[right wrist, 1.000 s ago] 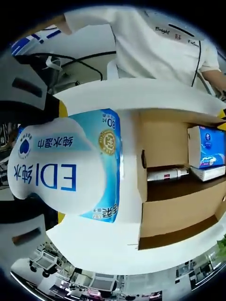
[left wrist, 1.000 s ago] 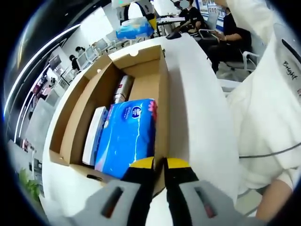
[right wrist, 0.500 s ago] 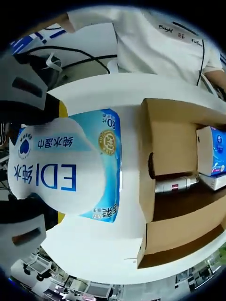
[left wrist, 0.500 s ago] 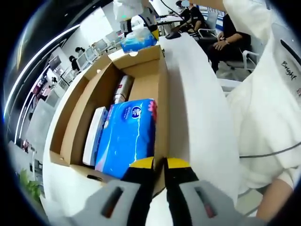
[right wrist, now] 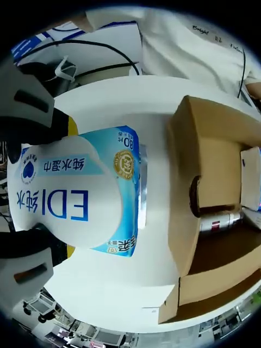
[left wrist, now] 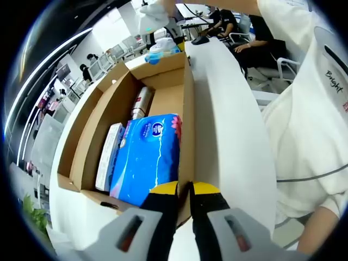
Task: Operate the shoe box by opening the lid, removing the specified soft item, and placing it in the target area until the item is outside and the box remains undamaged.
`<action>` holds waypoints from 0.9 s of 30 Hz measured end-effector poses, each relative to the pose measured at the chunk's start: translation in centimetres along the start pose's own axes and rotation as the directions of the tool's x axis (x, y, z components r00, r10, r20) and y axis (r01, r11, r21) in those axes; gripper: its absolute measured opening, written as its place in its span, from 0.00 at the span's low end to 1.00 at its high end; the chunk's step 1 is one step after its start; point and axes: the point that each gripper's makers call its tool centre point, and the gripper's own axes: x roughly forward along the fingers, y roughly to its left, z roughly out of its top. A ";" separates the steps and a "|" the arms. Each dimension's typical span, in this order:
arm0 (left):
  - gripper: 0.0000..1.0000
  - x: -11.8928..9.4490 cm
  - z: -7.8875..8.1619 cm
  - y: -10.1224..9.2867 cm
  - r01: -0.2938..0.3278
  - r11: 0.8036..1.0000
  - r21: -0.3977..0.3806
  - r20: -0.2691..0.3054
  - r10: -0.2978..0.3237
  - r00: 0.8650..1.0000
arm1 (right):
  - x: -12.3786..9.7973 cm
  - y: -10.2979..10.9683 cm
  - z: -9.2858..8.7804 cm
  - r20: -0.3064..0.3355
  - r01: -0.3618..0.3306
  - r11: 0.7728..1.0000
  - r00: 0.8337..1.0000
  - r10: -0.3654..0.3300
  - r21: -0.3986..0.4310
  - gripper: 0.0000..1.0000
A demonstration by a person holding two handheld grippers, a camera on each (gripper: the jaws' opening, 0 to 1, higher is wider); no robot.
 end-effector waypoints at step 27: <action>0.07 0.1 0.0 0.0 0.005 1.000 0.000 -0.012 -0.005 1.000 | 2.5 0.4 0.6 0.029 -0.037 0.999 0.999 0.037 -0.009 0.61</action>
